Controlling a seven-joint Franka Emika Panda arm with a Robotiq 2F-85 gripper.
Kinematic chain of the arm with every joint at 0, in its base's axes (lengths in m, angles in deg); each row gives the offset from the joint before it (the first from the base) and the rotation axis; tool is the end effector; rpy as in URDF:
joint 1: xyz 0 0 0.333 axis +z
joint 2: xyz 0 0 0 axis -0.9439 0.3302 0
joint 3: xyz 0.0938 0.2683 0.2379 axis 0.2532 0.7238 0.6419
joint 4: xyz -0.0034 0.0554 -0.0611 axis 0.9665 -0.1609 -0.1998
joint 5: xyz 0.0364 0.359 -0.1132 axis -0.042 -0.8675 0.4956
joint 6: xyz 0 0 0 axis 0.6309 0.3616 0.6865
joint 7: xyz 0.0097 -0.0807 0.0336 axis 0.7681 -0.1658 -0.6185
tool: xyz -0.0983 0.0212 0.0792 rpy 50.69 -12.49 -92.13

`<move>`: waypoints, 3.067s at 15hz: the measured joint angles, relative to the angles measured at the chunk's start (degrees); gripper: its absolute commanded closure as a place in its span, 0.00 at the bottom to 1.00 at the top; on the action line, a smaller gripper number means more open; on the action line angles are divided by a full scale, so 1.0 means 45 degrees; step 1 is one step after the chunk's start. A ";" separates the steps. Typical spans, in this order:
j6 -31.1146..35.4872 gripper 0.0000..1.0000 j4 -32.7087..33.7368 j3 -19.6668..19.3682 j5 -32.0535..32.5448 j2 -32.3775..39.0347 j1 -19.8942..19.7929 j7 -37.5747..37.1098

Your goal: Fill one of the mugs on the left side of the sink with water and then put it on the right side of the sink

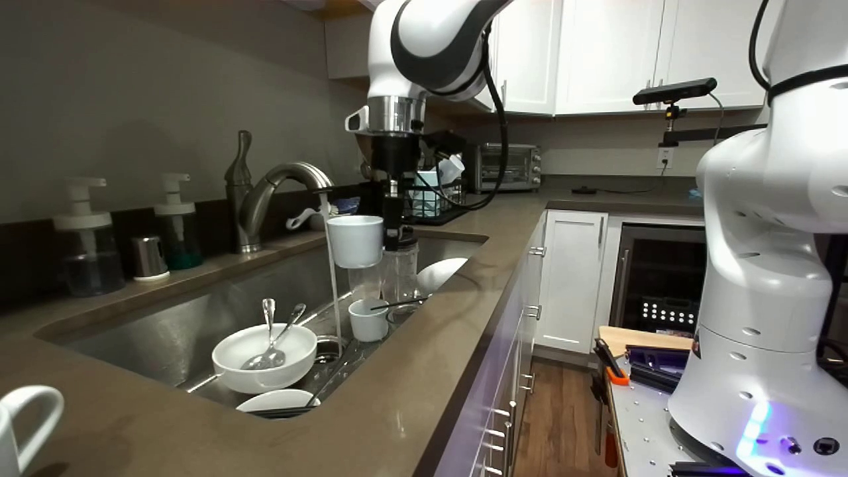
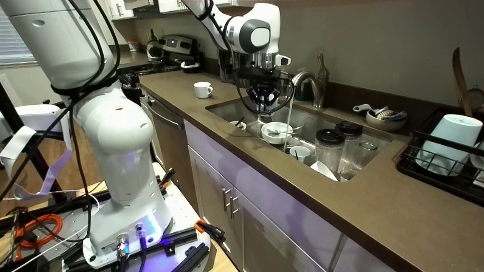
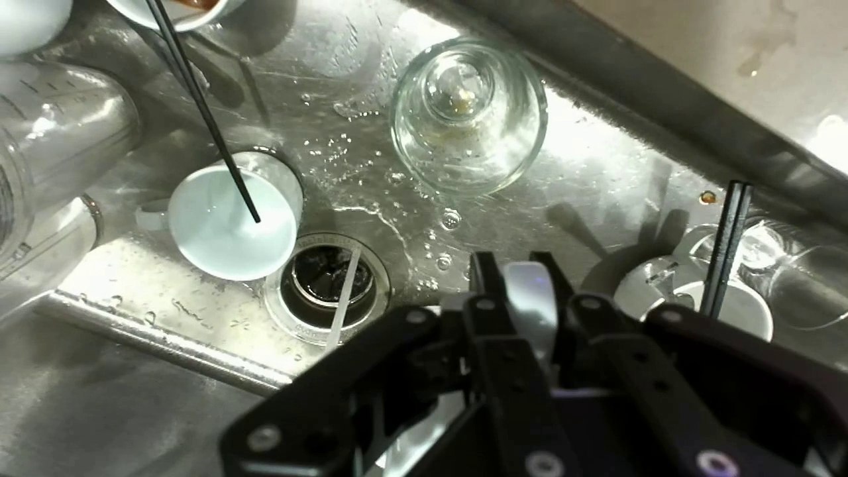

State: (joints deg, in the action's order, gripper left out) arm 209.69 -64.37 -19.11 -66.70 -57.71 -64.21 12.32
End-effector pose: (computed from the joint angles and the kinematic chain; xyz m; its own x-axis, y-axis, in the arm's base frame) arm 0.4680 0.0207 0.4254 0.8879 0.4567 0.0562 0.4575 -0.8892 -0.0016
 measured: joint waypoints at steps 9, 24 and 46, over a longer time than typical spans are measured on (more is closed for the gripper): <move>-0.0655 0.95 0.1482 0.0012 0.0411 0.1220 -0.0794 0.0082; -0.2411 0.84 0.4830 0.0126 0.0231 0.3968 -0.1669 0.0790; -0.2411 0.84 0.4865 0.0193 0.0231 0.4013 -0.1733 0.0790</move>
State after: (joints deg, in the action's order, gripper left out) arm 198.84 -42.48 -18.24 -65.66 -39.65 -72.00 15.87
